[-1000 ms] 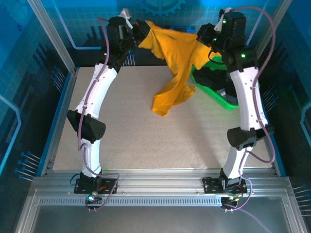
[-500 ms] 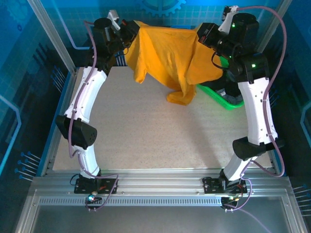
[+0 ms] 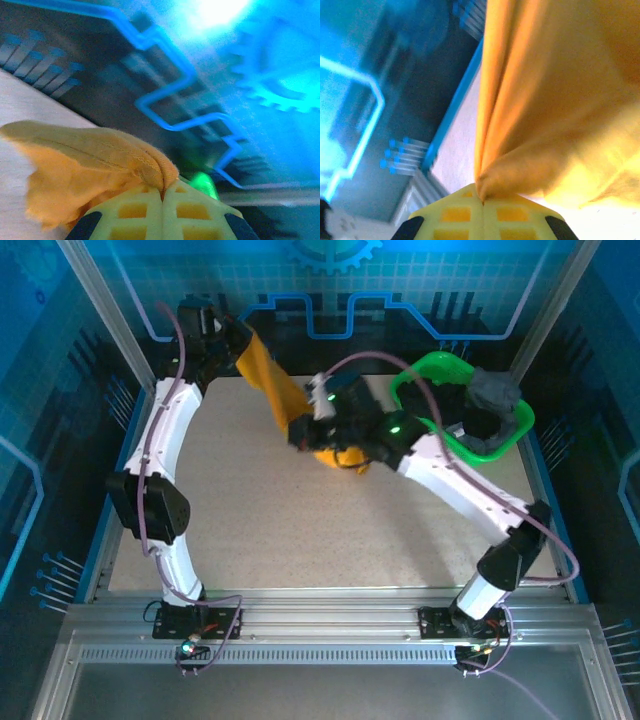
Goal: Fold and stack the t-shirts
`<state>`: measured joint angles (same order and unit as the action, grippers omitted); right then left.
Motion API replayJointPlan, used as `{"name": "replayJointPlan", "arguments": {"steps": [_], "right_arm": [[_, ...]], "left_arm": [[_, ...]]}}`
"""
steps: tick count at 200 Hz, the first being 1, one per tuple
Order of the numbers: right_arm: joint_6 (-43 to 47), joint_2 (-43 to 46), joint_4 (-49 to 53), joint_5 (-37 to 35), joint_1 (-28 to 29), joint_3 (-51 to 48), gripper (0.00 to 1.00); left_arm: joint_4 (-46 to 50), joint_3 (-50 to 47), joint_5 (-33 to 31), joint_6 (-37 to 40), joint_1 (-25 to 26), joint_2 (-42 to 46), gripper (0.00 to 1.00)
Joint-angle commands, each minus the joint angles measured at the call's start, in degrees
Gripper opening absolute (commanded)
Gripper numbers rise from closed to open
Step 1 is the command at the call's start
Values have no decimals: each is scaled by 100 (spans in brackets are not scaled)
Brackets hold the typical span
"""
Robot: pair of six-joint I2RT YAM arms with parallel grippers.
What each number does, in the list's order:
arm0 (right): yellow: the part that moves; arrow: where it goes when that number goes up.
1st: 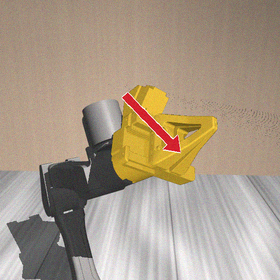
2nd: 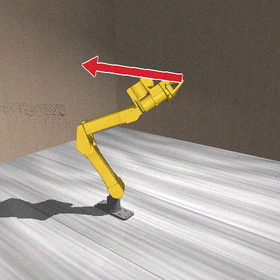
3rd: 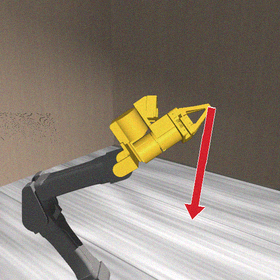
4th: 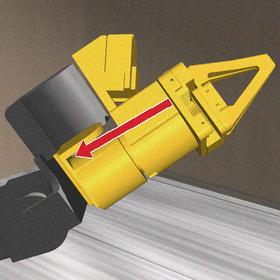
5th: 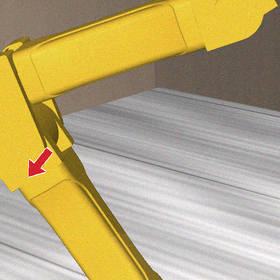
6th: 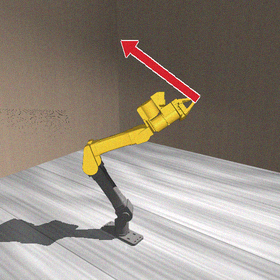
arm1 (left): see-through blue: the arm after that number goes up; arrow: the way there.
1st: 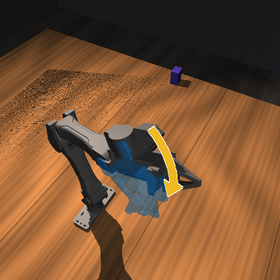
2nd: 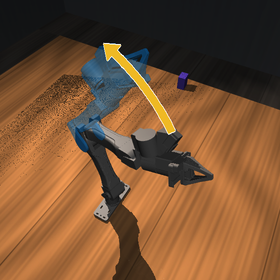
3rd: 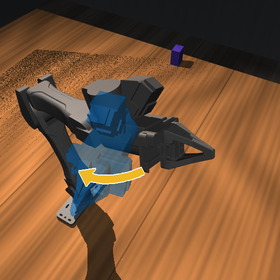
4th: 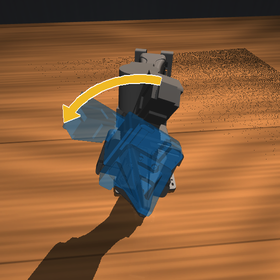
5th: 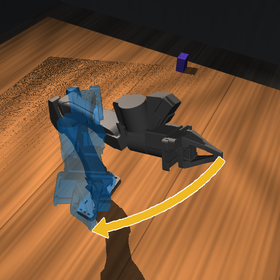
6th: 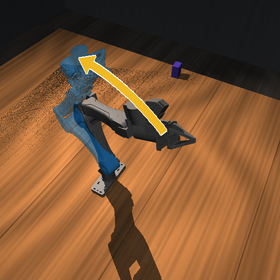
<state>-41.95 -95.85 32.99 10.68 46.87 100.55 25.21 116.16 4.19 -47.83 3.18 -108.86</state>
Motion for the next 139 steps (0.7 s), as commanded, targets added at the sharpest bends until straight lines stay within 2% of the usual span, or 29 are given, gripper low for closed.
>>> {"name": "replayJointPlan", "arguments": {"steps": [1,9,19,25,48,69,90,120,139], "right_arm": [[585,-910,281,1268,410,473,22],[820,-1403,798,1452,466,921,35],[987,-1828,1360,1392,461,1305,42],[1013,-1897,1424,1342,414,1298,45],[695,-1398,683,1093,-49,259,53],[600,-1000,448,793,-755,-523,51],[504,-658,187,635,-1509,-1273,49],[692,-592,321,296,-2323,-1672,44],[713,-594,349,265,-2612,-1765,44]], "left_arm": [[618,-475,-1453,651,-363,330,12],[860,-646,-1673,693,-415,368,35],[1101,-828,-1752,776,-458,406,65],[1229,-971,-1789,804,-451,460,71],[1202,-2003,-1742,822,-353,998,71],[1358,-3015,-1741,710,-151,1623,68],[1676,-4125,-1404,136,95,2220,61],[2005,-5514,-1275,-295,587,2833,58],[1547,-6103,-1026,-228,588,2864,62]]}}
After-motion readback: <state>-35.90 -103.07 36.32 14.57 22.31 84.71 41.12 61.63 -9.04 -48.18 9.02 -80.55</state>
